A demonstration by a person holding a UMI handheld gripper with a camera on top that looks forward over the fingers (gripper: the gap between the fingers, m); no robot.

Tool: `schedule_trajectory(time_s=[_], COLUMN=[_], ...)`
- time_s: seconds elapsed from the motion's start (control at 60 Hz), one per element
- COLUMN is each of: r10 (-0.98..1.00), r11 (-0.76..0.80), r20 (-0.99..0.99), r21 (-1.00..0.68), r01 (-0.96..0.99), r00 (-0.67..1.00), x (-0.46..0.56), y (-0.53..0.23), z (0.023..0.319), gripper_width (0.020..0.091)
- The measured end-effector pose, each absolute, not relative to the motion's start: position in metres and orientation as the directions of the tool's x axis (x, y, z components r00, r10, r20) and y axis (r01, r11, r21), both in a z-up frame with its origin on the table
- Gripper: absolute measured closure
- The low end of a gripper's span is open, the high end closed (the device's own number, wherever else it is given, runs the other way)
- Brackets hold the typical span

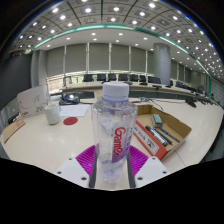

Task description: Pour water

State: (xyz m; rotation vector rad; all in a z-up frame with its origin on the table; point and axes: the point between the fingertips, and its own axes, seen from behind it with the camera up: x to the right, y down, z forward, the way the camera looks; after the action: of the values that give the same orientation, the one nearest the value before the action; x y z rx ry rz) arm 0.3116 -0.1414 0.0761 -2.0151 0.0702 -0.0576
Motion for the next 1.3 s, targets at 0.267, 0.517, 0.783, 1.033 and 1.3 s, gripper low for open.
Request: schedule_trajectory(time_s=[0.267, 0.517, 0.783, 1.033, 1.3], r10=[0.003, 0.009, 0.045, 0.070, 0.090], r11=[-0.432, -0.417, -0.380, -0.323, -0.205], r20=[0.039, 0.189, 0.546, 0.898, 0.981], r21=[-0.901, -0.892, -0.765, -0.391, 0.186], r01=[0.036, 0.176, 0.520, 0.862, 0.961], r00=[0.999, 0.982, 0.837, 0.434, -0.170], x=[0.295, 0.292, 0.259, 0.194, 0.129], y=[-0.133, -0.088, 0.020, 0.130, 0.194], z=[0.100, 0.158, 0.221, 0.245, 0.223], gripper_width=[0.0710, 0.0711, 0.0711, 0.0713, 0.0715])
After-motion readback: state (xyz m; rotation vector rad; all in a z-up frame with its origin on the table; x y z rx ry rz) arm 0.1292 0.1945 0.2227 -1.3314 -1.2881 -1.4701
